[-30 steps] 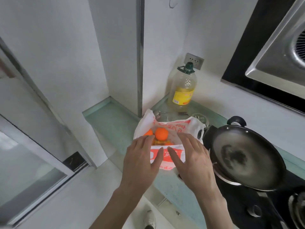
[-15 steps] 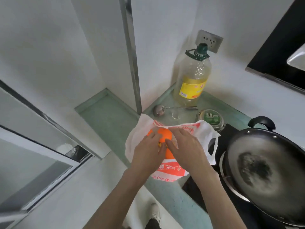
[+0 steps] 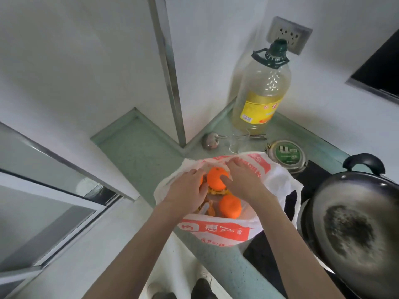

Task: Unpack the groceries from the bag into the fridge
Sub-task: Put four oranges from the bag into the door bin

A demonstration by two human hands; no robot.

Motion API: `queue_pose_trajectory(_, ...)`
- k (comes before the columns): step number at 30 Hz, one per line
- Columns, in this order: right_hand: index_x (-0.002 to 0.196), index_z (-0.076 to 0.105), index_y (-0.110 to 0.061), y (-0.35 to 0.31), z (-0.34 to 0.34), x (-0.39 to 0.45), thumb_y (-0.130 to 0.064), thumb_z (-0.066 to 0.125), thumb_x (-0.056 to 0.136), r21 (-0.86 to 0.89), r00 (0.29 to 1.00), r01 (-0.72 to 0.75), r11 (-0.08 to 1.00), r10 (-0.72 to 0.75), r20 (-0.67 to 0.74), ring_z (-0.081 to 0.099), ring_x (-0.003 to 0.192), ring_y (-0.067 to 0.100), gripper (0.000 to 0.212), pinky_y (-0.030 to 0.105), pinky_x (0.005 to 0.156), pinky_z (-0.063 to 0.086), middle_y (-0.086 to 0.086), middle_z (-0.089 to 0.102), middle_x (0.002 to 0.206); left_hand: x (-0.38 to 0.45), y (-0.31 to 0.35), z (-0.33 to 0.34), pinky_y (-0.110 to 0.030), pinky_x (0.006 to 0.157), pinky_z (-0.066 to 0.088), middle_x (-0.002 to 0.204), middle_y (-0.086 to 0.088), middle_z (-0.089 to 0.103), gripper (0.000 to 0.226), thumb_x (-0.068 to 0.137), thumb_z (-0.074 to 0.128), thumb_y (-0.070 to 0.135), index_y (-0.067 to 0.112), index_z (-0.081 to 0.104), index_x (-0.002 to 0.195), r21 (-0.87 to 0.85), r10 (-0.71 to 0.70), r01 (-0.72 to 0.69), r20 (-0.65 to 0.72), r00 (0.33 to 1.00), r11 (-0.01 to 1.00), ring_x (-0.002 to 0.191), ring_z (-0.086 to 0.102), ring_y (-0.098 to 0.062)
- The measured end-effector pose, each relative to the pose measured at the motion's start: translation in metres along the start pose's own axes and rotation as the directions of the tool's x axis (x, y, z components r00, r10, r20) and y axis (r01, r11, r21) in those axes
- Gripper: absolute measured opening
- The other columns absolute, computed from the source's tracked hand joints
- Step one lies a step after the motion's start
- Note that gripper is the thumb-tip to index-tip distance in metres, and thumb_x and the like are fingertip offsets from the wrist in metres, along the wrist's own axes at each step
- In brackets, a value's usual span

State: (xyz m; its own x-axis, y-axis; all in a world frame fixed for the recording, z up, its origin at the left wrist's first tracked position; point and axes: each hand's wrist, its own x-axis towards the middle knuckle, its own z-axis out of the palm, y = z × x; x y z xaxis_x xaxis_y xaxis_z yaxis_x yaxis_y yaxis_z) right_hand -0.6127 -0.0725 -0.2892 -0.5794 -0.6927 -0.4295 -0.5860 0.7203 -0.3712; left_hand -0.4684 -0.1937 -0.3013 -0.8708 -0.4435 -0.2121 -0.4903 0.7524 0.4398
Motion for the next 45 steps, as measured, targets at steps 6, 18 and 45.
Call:
queue_pose_trajectory(6, 0.164, 0.009, -0.027, 0.009, -0.003, 0.013, -0.042, 0.051, 0.103, -0.022, 0.997, 0.059, 0.998, -0.060, -0.053, 0.012, 0.158, 0.026, 0.076, 0.049, 0.123, 0.027, 0.000, 0.007, 0.173, 0.014, -0.024, 0.003, -0.036, 0.102, 0.046, 0.139, 0.000, 0.057, 0.045, 0.102, 0.049, 0.038, 0.020, 0.046, 0.143, 0.191, 0.009, -0.013, 0.021, 1.000, 0.981, 0.126, 0.056, -0.021)
queue_pose_trajectory(18, 0.153, 0.039, -0.024, -0.001, 0.018, 0.025, -0.037, 0.063, 0.097, -0.102, 0.989, 0.103, 0.989, -0.113, -0.093, 0.048, 0.138, 0.026, 0.062, 0.042, 0.107, 0.044, 0.002, 0.044, 0.156, 0.041, -0.039, 0.012, -0.043, 0.107, 0.039, 0.138, -0.007, 0.053, 0.046, 0.101, 0.050, 0.044, 0.019, 0.049, 0.139, 0.402, 0.010, -0.022, 0.032, 0.999, 0.915, 0.129, 0.046, -0.029)
queue_pose_trajectory(45, 0.144, 0.037, -0.021, 0.012, 0.039, 0.011, -0.043, 0.081, 0.078, -0.075, 0.978, 0.005, 0.997, -0.020, -0.206, 0.059, 0.117, 0.034, 0.082, 0.039, 0.077, 0.050, 0.008, 0.046, 0.138, 0.039, -0.008, 0.022, -0.040, 0.101, 0.040, 0.132, -0.006, 0.055, 0.071, 0.085, 0.075, 0.042, 0.019, 0.039, 0.142, 0.456, 0.039, -0.018, -0.036, 0.999, 0.890, 0.120, 0.053, -0.028)
